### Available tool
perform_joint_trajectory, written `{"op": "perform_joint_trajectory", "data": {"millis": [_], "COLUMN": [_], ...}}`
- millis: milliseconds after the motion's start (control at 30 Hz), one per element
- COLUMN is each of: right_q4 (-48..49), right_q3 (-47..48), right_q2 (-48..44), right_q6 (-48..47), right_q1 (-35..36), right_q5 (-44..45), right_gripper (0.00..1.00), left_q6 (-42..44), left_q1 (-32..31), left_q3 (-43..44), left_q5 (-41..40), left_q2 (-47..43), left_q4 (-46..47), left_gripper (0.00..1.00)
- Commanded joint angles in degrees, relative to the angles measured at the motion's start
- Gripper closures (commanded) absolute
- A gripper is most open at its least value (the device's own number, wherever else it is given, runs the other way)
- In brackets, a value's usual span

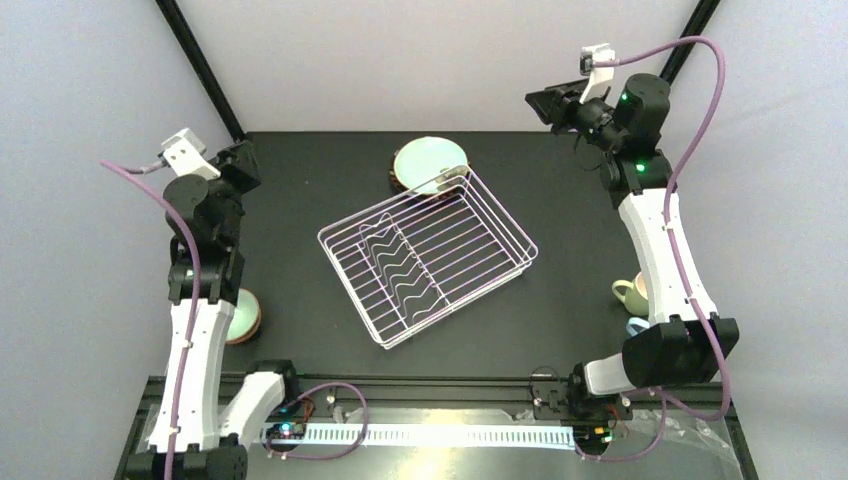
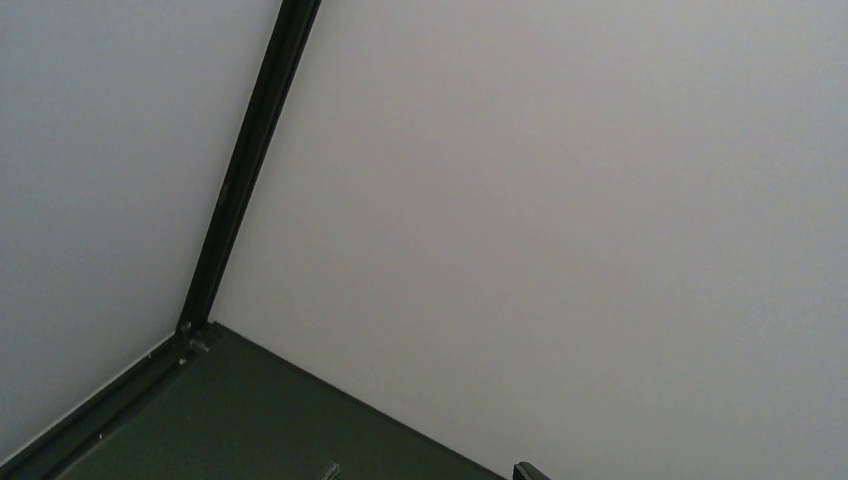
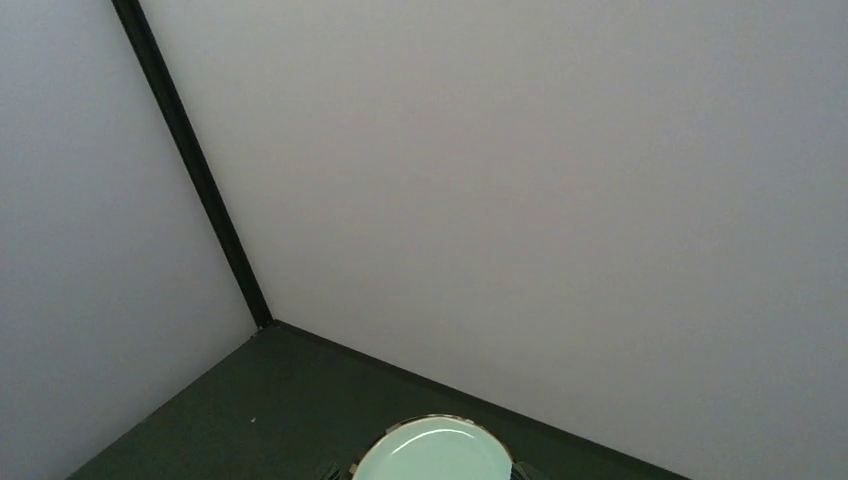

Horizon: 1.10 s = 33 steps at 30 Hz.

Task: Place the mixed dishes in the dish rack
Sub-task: Move the dish rack to the corner of the board.

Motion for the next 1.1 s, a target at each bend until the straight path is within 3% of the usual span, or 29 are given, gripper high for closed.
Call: {"op": "perform_joint_trajectory", "data": {"millis": [0,100,200,333,400,567,1067], "right_q4": [2.0,1.3,3.3,-4.7,-10.3,-19.9,-25.7], "right_q3": [0.2,0.2,0.8,7.1,10.3,15.9,10.9], "right_q2": [1.1,5.3,9.6,17.1,20.9,25.9,27.5], "right_q6": [-0.2,7.8,9.8,7.0,4.4,-2.9,-8.2], "right_q1": [0.5,0.3,0.3,0.4,1.0,5.2,12.8], "right_q5": [-1.0,1.7,-5.9,-6.9,-3.2,8.6,19.0], "right_gripper": [0.02,0.02,0.02,0.18,0.22,0.23,0.28], "left_q6": [-3.7,-5.2,-5.3,-6.1,-6.7,-7.7,-4.3], "left_q1": [0.3,0.3,0.3,0.2,0.2,0.1,0.1], "left_q3": [4.5,7.8,11.8,16.7,16.8,14.3,12.8], "left_q5": [0.7,1.0,2.8,5.0,6.5,9.8,15.5], "left_q2": [4.3,7.9,12.5,17.6,18.7,20.8,26.1], "left_q4": [-3.6,-6.4,-11.0,-19.6,-21.8,-24.0,-31.1], "left_gripper": [0.01,0.01,0.01,0.01,0.01,0.01,0.01]}}
